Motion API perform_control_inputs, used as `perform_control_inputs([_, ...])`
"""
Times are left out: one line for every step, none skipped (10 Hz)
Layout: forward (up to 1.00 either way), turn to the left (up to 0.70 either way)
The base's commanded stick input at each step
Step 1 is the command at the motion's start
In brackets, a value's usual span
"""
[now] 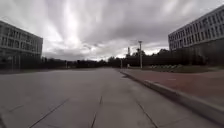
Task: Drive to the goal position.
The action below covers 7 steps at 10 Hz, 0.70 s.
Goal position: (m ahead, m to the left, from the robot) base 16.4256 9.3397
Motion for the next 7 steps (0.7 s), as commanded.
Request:
perform_control_inputs([0.7, 0.0])
perform_control_inputs([0.7, 0.0])
perform_control_inputs([0.7, 0.0])
perform_control_inputs([0.7, 0.0])
perform_control_inputs([0.7, 0.0])
perform_control_inputs([0.7, 0.0])
perform_control_inputs([0.7, 0.0])
